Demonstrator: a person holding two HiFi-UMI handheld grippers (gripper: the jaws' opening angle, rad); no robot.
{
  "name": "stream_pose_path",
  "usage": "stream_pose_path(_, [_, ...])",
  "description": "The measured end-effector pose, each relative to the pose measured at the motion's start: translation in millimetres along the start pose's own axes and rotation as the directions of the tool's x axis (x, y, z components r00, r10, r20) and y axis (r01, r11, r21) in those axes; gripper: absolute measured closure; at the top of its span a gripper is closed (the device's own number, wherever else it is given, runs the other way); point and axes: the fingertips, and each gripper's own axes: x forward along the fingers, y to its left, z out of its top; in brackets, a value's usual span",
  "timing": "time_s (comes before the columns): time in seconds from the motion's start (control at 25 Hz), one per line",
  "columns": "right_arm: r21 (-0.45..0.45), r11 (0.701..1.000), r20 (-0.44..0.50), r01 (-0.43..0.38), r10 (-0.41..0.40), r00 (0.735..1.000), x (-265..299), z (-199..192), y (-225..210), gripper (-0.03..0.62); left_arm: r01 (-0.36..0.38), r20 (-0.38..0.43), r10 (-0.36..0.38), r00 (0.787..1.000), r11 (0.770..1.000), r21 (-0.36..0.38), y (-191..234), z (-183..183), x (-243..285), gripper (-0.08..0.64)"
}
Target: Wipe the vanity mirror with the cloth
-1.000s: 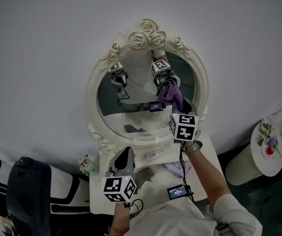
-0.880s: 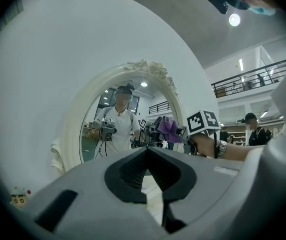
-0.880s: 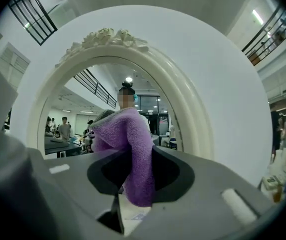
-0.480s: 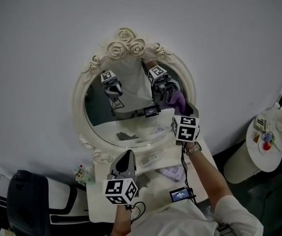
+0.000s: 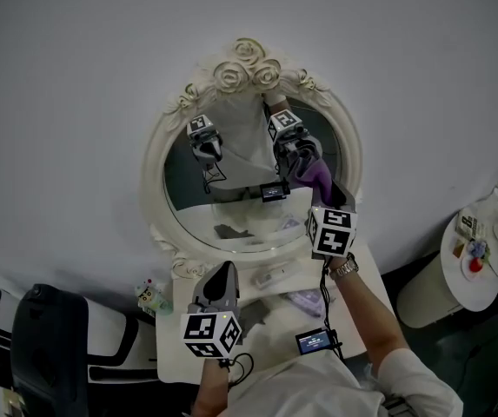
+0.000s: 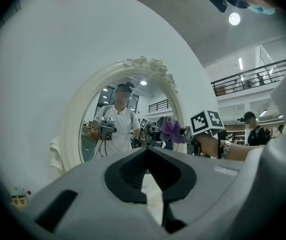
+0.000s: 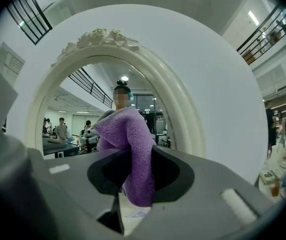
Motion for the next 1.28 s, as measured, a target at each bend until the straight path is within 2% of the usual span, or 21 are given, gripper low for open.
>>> stream_pose_path(0.16, [-0.014, 0.99, 0.015, -0.142, 0.142, 0.99, -7.3, 1.5, 69.1, 0.477, -0.051, 0.008, 0.051, 0.999, 0.999, -0.004, 19.1, 2.8, -14.6, 0.557])
stream_pose_path(0.32, [-0.032, 0.953, -0.005, -0.301, 0.301, 0.953, -11.8, -12.1, 151.8, 0.477, -0.147, 0.024, 0.147, 0.989, 0.989, -0.005, 43.8, 4.8, -42.5, 0.557])
stream_pose_path(0.48, [-0.046, 0.908, -0.051, -0.417, 0.415, 0.908, -15.6, -34.6, 220.6, 0.477, -0.262, 0.036, 0.263, 0.964, 0.965, -0.024, 74.3, 3.7, -78.5, 0.557])
stream_pose_path(0.64, [-0.049, 0.862, -0.085, -0.504, 0.5, 0.862, -18.3, -50.1, 276.0, 0.477, -0.364, 0.042, 0.366, 0.93, 0.93, -0.044, 101.4, 0.6, -111.9, 0.557])
stream_pose_path(0.84, [-0.045, 0.822, -0.121, -0.568, 0.56, 0.82, -18.8, -65.6, 321.8, 0.476, -0.448, 0.03, 0.45, 0.893, 0.892, -0.056, 122.5, -3.8, -142.5, 0.557])
stream_pose_path(1.04, [-0.032, 0.815, -0.132, -0.579, 0.57, 0.811, -12.5, -76.4, 340.1, 0.477, -0.489, 0.008, 0.491, 0.871, 0.87, -0.059, 132.1, -9.5, -159.3, 0.557])
stream_pose_path(1.16, [-0.033, 0.813, -0.12, -0.581, 0.574, 0.81, -9.6, -78.2, 341.7, 0.479, -0.492, -0.008, 0.492, 0.87, 0.869, -0.054, 133.0, -13.0, -159.7, 0.557])
stream_pose_path(1.28, [-0.031, 0.814, -0.12, -0.58, 0.573, 0.811, -9.6, -77.5, 336.0, 0.48, -0.47, -0.015, 0.469, 0.883, 0.882, -0.039, 130.1, -12.0, -152.5, 0.557])
